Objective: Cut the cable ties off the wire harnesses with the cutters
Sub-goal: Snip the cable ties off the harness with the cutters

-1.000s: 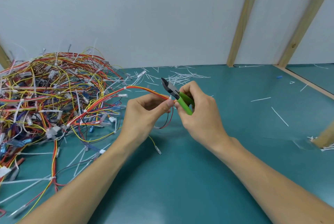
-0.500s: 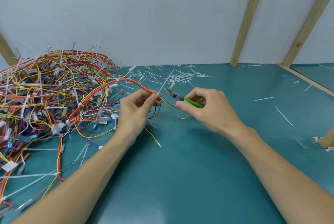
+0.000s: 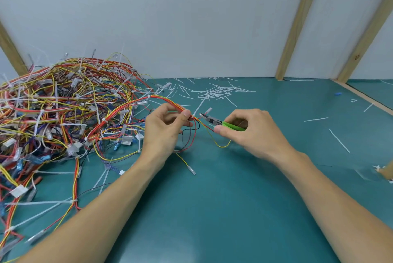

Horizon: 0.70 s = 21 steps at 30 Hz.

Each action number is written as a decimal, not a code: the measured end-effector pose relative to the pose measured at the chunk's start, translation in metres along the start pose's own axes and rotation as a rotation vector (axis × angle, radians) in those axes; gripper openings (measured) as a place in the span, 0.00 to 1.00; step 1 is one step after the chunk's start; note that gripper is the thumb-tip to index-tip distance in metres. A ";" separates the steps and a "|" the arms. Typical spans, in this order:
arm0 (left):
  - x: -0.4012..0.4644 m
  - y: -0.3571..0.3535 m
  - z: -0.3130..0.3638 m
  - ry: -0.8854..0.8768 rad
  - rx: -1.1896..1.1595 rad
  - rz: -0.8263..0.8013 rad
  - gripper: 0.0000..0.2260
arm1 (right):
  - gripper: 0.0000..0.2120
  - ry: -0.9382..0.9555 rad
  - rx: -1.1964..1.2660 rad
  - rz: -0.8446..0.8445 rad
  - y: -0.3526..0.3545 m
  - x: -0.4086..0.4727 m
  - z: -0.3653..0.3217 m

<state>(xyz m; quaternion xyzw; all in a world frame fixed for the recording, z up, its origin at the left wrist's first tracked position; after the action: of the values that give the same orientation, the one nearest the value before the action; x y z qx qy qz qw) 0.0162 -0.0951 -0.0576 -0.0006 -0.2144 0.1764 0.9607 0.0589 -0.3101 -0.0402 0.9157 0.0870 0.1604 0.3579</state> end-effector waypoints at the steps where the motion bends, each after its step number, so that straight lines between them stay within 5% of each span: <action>1: 0.000 0.000 0.000 -0.001 -0.002 -0.007 0.03 | 0.15 -0.003 0.007 -0.009 0.000 0.000 0.000; 12: 0.000 -0.001 0.004 -0.074 0.026 -0.052 0.05 | 0.15 0.025 0.059 -0.063 0.002 0.000 0.000; 21: 0.000 -0.002 0.008 -0.114 0.009 -0.058 0.03 | 0.18 0.105 -0.046 0.122 0.006 -0.002 -0.006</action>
<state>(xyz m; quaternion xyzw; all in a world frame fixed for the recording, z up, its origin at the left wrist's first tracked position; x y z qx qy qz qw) 0.0135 -0.0974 -0.0506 0.0200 -0.2680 0.1494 0.9515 0.0549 -0.3111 -0.0328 0.9012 0.0458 0.2318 0.3633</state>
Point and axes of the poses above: each hand's wrist, its own x-axis towards the middle knuckle, its own y-axis out of the back of the hand, z = x × y, the point moved 3 cm from there along x, towards the middle knuckle, and after that the axes turned 7 degrees about -y, right-handed, at the moved point
